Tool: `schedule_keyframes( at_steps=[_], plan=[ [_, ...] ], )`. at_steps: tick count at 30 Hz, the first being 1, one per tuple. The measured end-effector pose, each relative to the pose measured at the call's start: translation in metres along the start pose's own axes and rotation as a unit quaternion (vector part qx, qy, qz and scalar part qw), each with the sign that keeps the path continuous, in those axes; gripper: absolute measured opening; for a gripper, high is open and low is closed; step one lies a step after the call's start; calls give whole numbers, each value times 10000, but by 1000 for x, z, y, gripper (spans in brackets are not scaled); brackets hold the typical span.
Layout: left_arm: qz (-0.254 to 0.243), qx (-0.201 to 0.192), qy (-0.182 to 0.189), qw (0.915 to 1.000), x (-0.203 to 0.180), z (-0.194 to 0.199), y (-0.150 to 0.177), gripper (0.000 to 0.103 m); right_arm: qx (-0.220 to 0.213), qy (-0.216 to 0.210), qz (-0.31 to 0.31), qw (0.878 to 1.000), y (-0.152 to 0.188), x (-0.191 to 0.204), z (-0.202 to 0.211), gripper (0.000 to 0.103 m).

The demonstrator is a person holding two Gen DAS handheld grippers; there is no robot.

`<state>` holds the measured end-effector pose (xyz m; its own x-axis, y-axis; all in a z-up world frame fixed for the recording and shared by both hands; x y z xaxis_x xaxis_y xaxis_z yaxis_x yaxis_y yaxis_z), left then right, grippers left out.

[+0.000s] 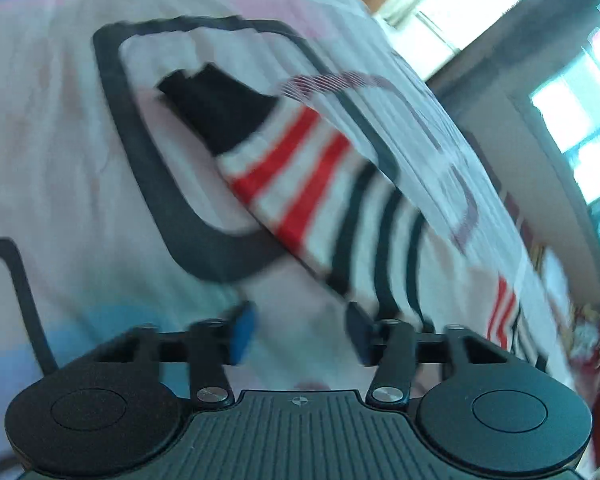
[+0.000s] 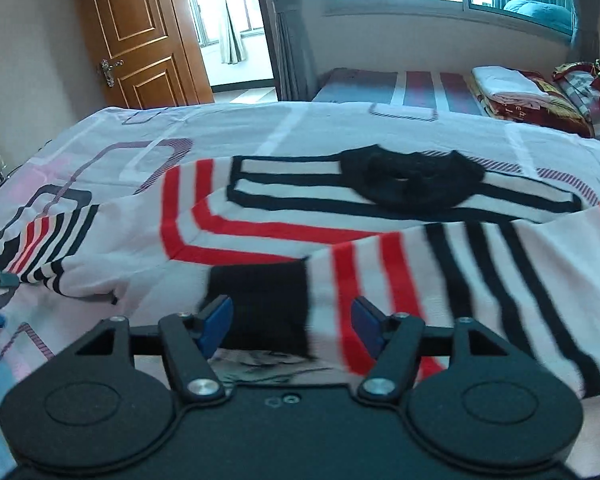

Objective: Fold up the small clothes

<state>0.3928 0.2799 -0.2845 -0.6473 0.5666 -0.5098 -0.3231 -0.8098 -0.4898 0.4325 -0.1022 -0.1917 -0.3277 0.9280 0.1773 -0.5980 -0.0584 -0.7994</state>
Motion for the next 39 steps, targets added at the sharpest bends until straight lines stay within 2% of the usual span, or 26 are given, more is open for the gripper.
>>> schedule_keyframes(
  at_steps=[4,12,13,14,17,20,22,23,25,27,30,33,36,37,39],
  plan=[
    [327,-72,203,9992,7,-18,-22,47,25,98,-12,9999,0,19,-11,65],
    [505,-328,297,9977,-1,-48,-53,45,-2,431,-171,9989,-5,24,-32,65],
    [535,-359,274,9975,0,-46,-55,39,11,473,-170,9987,-5,23,-34,65],
    [538,-392,191,9976,0,-47,-55,17,37,505,-166,9986,-4,23,-36,65],
    [657,-442,189,9967,3,-44,-56,16,48,556,-146,9983,-4,24,-38,65],
    [244,-777,339,9961,-13,-25,-59,14,-74,680,-83,9976,-9,22,-32,65],
    [-287,-1038,603,9924,-42,-10,-60,14,-201,824,-27,9964,-11,18,-26,65],
    [-543,-1101,796,9892,-61,-3,-59,8,-167,947,66,9953,-7,16,-27,65],
    [-1006,-1173,1179,9809,-100,10,-52,6,262,938,218,9950,10,15,-42,67],
    [-1594,-1209,1623,9662,-148,24,-33,6,176,894,290,9954,11,14,-41,67],
    [-2241,-888,2214,9449,-210,32,15,6,5,581,-359,9977,1,1,-25,66],
    [-2753,-356,2701,9220,-261,32,80,6,-161,562,-731,9956,-4,-22,0,66],
    [-3315,296,2964,8952,-295,26,151,6,-261,709,-902,9931,-1,-51,26,67],
    [-3592,512,2969,8833,-304,22,177,6,-274,771,-937,9922,1,-60,32,67],
    [-4060,754,2830,8657,-313,17,215,6,-271,928,-1057,9897,9,-81,45,67]
  ],
)
Point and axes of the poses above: each gripper's, at about its wrist camera, not at the fingertips, and z roughly against the way its jaws point, x to its left, y to its underside, the point moved 7 cm from there along -z, roughly the way its jaws point, and after that the axes turned 7 degrees about -x, right-handed, at the moved point
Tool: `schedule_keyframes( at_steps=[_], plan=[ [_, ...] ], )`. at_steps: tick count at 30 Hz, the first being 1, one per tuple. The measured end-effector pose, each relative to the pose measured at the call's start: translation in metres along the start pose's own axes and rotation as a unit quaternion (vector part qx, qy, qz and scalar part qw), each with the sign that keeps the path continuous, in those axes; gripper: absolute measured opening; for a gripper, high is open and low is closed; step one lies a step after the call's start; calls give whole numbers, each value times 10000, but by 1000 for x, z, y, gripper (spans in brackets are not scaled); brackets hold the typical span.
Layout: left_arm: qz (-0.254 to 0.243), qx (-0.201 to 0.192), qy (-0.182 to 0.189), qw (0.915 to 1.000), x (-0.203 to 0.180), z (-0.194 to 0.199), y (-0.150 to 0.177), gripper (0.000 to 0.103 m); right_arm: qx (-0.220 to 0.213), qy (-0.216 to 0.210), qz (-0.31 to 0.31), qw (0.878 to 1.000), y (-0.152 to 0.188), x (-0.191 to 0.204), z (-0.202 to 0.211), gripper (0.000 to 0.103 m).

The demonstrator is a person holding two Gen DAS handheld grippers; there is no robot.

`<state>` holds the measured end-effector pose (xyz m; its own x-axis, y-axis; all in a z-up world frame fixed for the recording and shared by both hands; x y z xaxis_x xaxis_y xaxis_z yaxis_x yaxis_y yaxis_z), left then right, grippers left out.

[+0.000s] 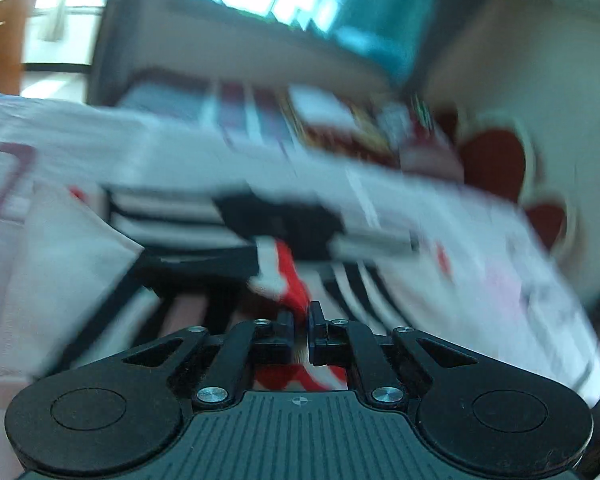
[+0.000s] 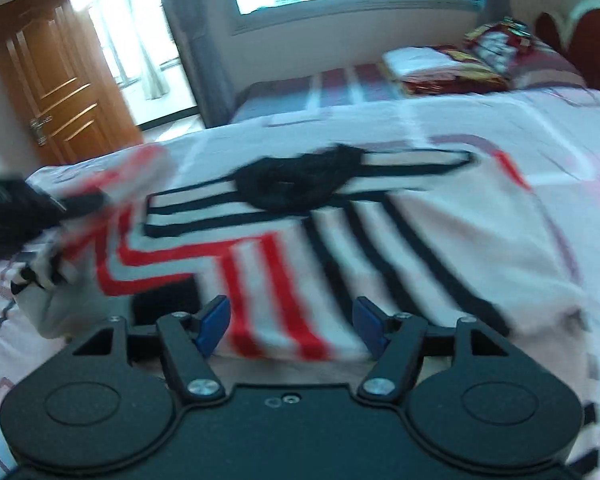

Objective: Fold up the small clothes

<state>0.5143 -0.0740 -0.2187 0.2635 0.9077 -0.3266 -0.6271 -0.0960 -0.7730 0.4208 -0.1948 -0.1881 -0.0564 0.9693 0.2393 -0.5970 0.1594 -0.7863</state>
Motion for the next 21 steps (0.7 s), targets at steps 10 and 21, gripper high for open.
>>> schedule_keyframes(
  at_steps=[10,21],
  plan=[
    [-1064,-811,55,9910,-87,45,-31,72,54,74,-625,9980,9,-70,20,71],
    [-414,-560,-1006,9925,1,66,-36,74,162,-528,-363,9978,6,-31,8,72]
  ],
)
Point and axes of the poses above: each gripper's, at about its wrist camera, not at the fingertips, and z roughly against the way its jaws point, x to its left, y to its underside, the point moved 7 cm from there along -z, roughly the way its jaws point, and after that the axes turned 7 degrees about -x, right-handed, at the moved point
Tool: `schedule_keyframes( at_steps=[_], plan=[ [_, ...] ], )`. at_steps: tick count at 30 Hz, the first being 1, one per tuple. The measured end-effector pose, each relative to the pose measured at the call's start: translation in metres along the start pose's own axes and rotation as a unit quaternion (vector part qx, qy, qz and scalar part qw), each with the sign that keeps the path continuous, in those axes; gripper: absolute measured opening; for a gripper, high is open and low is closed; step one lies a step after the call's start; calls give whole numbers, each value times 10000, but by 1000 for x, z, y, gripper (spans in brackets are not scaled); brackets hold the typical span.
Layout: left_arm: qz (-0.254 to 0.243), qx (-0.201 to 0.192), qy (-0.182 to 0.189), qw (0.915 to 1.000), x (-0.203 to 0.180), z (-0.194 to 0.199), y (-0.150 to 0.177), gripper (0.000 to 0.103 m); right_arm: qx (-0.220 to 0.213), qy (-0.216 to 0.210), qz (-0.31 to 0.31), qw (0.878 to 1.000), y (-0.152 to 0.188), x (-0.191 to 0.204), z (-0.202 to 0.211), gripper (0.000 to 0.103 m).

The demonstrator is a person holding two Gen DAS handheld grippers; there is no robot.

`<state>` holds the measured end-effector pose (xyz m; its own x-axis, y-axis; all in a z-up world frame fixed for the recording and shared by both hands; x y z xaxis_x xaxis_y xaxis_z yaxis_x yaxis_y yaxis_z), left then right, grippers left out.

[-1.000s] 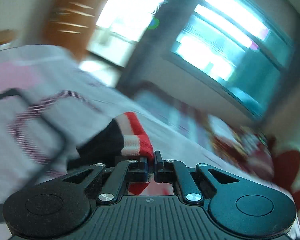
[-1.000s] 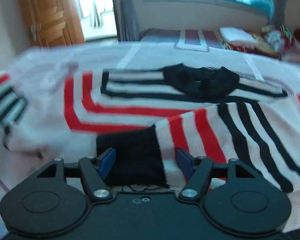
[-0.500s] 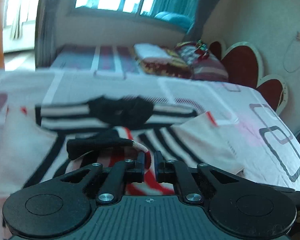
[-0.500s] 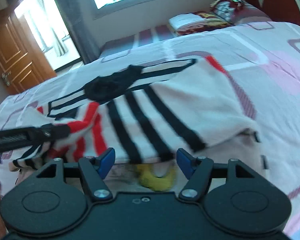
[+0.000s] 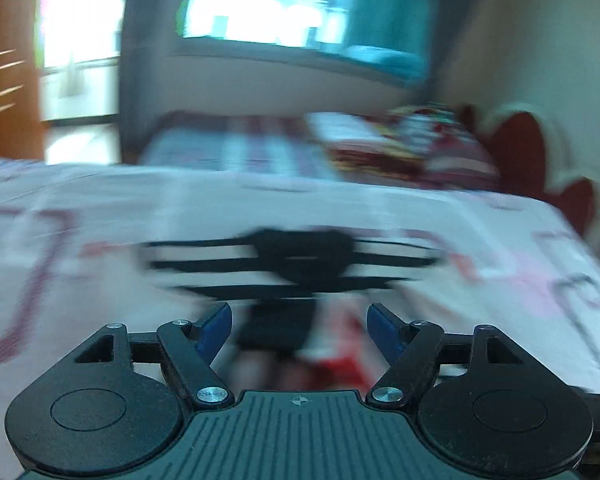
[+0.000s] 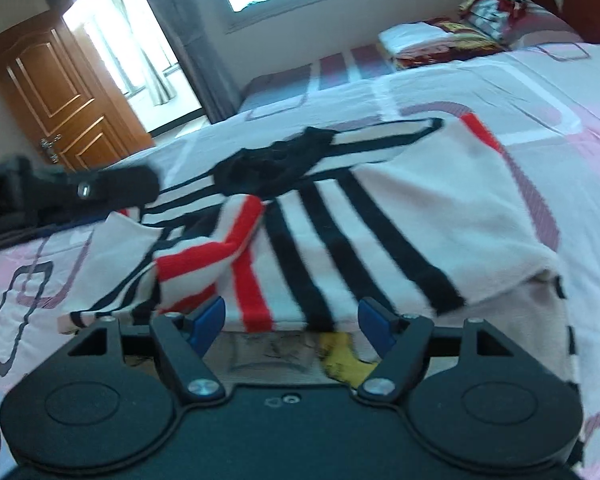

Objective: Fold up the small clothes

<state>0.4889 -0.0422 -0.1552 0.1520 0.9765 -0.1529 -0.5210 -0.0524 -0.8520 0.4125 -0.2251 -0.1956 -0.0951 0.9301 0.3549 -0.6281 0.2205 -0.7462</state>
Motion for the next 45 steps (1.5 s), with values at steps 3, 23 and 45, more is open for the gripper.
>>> schedule_keyframes(
  at_steps=[3,23,45],
  plan=[
    [357,92,-799,9961,63,6,8,74,2,-48,366,9993,0,23,-10,72],
    [937,1020,-854,9867,122,-34,80,74,-105,506,-362,9980,-5,-5,-23,21],
    [1335,929,-880,9827,133,-72,55,74,-1145,638,-123,9913,-46,-24,1,7]
  ],
)
Point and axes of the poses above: each gripper's, at about its wrist camera, not at the fingertips, and z roughly against the way its jaws point, x to its left, y to its underside, the point moved 7 cm from there along -z, roughly the way its jaws point, and after that the axes turned 7 degrees about -x, right-handed, at the moved point
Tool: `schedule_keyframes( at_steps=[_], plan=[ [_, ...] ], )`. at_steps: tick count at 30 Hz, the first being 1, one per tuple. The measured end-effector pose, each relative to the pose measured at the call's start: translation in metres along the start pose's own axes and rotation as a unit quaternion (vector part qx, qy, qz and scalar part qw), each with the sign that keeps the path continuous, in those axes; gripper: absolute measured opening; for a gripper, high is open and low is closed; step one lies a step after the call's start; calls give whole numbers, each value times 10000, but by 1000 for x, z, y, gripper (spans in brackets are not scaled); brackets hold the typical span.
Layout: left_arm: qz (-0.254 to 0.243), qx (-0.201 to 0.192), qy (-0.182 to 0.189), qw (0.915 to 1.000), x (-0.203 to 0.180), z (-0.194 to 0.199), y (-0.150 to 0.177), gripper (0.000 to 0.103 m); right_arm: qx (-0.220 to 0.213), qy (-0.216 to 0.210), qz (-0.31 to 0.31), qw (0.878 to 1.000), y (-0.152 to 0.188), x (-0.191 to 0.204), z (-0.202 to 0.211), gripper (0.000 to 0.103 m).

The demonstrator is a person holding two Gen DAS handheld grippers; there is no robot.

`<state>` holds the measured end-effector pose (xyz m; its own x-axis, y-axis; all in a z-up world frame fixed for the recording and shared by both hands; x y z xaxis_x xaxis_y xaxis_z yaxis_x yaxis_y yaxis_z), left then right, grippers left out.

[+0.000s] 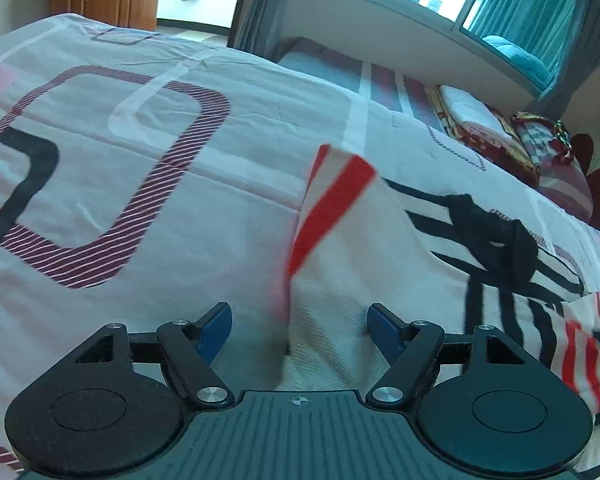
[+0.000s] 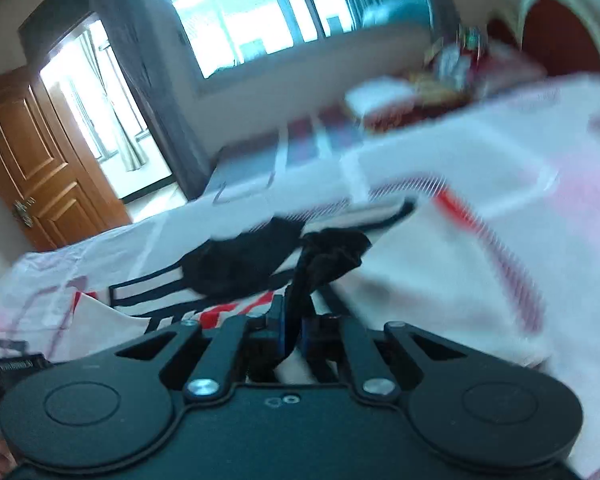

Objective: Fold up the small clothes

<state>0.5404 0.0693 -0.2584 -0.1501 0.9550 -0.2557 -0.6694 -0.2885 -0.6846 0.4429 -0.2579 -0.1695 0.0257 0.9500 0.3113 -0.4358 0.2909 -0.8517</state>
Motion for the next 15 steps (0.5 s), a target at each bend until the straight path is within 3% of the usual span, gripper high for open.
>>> schedule_keyframes(
  at_steps=[5,7,10,14,15],
  plan=[
    [-84,-13,-27,10000,-9,-13,-2,74,543,445,21,9975,23,-36,-11,8],
    [130,-46,-19,9999,-5,-15,-6,74,691,471,43,9965,31,-38,-12,8],
    [378,-117,7,9992,-2,-17,-15,74,663,544,89,9963,34,-42,-7,8],
    [240,-82,-20,9997,-7,-28,-23,74,633,758,-3,9951,37,-48,-4,9],
    [253,-65,-26,9997,-7,-32,-24,74,685,695,-25,9952,37,-48,-7,14]
  ],
)
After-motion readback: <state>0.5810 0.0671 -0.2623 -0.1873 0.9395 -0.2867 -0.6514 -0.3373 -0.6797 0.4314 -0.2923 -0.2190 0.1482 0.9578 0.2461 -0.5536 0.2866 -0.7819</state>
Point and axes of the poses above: each gripper's, at about its wrist camera, not at the fingertips, and z roughly against the way its jaws point, x to its left, y to its underside, the point moved 7 cm from there along -z, roughly the way its jaws point, and after that the axes turned 7 degrees about -x, right-handed, at the moved point
